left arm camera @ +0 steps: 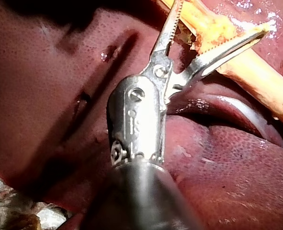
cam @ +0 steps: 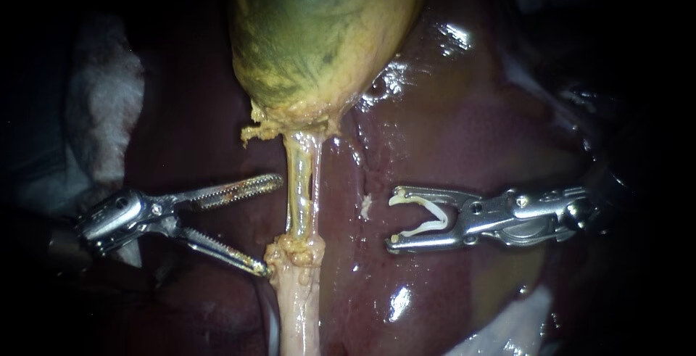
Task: Grabbing gallbladder
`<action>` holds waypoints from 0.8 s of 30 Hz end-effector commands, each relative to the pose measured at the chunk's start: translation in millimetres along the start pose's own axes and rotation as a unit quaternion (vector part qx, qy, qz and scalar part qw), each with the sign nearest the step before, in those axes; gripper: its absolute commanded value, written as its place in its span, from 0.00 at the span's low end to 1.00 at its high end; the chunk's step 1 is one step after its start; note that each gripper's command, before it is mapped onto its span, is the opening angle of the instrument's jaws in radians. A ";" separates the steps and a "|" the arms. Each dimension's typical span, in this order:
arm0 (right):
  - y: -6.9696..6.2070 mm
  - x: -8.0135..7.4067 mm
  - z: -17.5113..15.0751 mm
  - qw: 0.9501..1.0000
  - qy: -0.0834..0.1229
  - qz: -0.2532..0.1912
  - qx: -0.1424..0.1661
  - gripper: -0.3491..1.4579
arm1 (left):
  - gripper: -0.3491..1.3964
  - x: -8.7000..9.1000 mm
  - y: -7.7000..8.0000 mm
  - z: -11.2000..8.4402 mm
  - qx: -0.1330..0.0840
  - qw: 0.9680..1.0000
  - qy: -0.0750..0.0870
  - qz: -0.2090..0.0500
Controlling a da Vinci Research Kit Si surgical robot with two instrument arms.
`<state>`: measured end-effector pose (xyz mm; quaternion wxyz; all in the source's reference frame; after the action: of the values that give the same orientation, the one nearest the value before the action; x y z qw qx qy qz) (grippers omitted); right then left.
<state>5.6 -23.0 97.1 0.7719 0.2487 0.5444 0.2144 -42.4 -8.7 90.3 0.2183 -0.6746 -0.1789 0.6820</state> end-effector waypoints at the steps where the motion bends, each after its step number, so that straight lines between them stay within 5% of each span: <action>1: -0.1 0.0 0.0 1.000 0.000 0.000 0.000 0.52 | 0.75 0.0 0.0 0.0 0.000 1.000 0.000 0.000; 14: -0.3 0.0 0.0 1.000 0.001 0.024 -0.002 0.52 | 0.76 0.8 -0.7 -1.1 0.017 1.000 0.000 -0.002; 24: -0.3 0.0 0.0 0.997 0.009 0.071 -0.024 0.52 | 0.77 3.2 -4.9 -7.1 0.061 0.998 0.000 -0.011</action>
<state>5.6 -23.3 97.0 0.7558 0.2654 0.5270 0.2838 -34.6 -2.8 90.1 0.2703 -0.6565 -0.1409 0.6900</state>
